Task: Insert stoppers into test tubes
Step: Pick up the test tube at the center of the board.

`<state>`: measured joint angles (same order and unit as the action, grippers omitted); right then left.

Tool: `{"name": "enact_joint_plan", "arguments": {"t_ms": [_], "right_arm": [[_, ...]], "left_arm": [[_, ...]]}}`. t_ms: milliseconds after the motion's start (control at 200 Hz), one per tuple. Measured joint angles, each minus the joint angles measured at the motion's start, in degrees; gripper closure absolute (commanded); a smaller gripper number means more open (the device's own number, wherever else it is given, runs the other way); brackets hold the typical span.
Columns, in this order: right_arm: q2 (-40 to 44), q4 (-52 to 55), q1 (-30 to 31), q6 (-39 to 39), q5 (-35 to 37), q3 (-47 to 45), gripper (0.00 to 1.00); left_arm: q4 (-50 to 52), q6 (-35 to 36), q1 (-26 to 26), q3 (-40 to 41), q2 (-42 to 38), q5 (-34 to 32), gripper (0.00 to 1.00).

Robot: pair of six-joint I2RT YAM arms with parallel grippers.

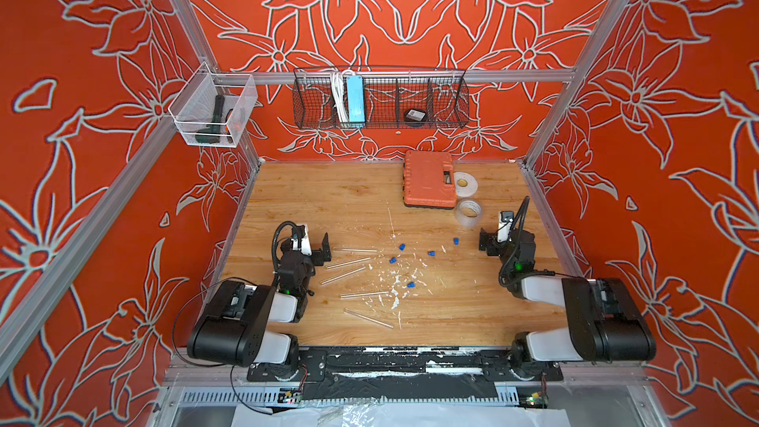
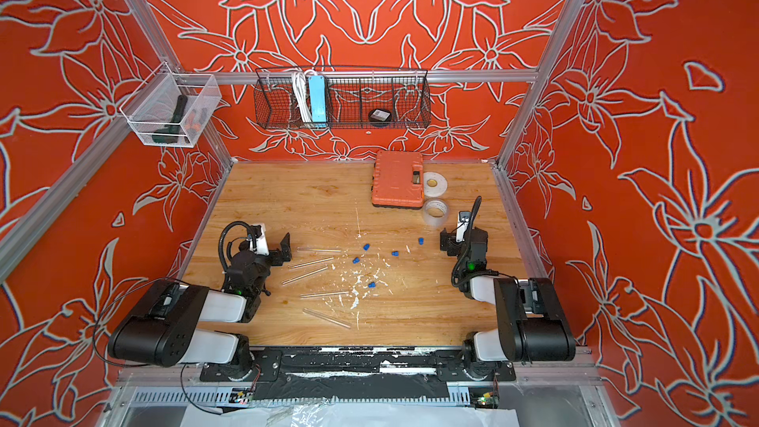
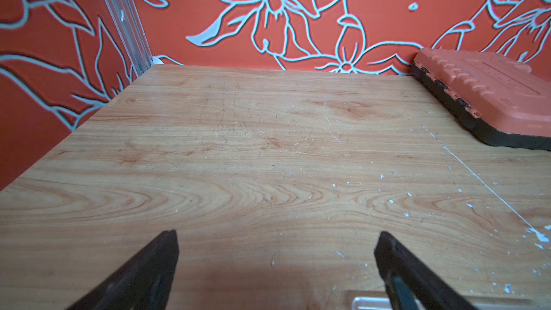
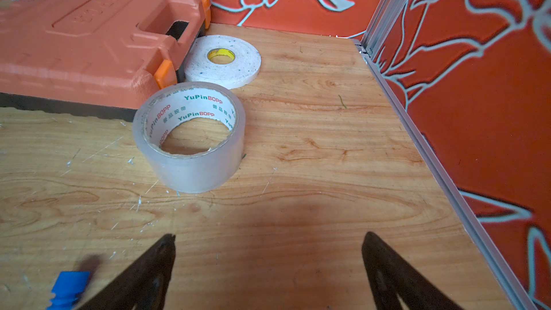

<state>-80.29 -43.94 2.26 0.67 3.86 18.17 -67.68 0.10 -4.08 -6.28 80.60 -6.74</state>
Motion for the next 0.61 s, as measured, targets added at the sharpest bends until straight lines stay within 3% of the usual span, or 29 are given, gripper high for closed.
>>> {"name": "enact_joint_plan", "arguments": {"t_ms": [160,325,465,606], "right_arm": [[6.45,12.37,-0.02,-0.46,3.19,4.52,0.03],[15.3,20.09,-0.02,-1.25,3.32,9.03,0.03],[20.79,29.27,-0.02,-2.12,1.07,12.63,0.04],[24.9,37.97,-0.02,-3.23,-2.49,17.2,0.04]], "left_arm": [[10.23,0.81,0.02,-3.91,-7.61,2.23,0.01],[17.86,5.01,0.07,-7.67,-19.26,8.74,0.01],[29.49,11.54,0.09,-10.69,-28.76,20.2,0.05],[45.42,22.69,-1.73,-14.25,-36.15,33.27,0.08]]}}
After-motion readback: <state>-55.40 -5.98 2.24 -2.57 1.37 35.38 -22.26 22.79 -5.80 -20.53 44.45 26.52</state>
